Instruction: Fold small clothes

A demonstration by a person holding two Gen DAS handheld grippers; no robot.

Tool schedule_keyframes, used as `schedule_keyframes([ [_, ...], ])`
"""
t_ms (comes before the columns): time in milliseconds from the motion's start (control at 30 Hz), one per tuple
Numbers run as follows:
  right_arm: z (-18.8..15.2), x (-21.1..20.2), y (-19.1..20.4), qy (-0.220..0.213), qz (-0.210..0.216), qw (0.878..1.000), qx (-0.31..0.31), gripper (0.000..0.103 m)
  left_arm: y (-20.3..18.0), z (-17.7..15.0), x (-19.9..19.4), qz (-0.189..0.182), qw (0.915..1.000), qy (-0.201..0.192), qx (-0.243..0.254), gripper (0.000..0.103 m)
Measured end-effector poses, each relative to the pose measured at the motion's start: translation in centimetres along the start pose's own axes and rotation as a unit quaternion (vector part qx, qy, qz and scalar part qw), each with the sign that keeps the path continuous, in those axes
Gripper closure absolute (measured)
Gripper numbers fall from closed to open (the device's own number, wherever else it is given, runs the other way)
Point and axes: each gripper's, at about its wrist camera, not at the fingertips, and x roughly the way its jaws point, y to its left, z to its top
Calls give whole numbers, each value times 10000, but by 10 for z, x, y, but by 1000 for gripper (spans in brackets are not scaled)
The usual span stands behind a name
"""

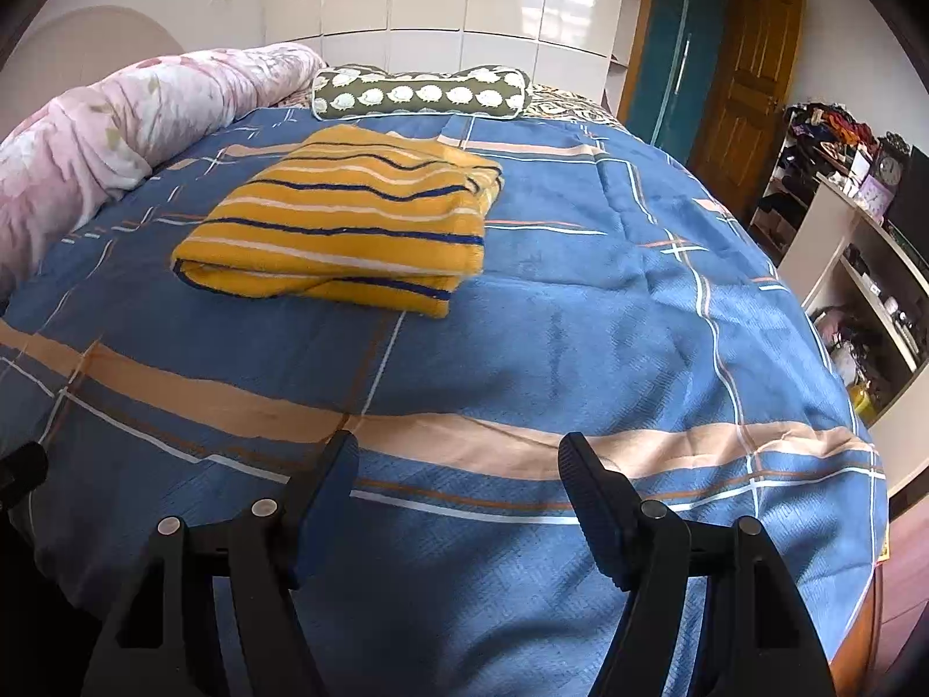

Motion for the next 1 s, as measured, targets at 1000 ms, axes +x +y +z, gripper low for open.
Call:
schedule_keyframes([
  [1000,0,1,25,2,-39,9997,-249,25,17,-6,20,-56,9987,362,-345,0],
])
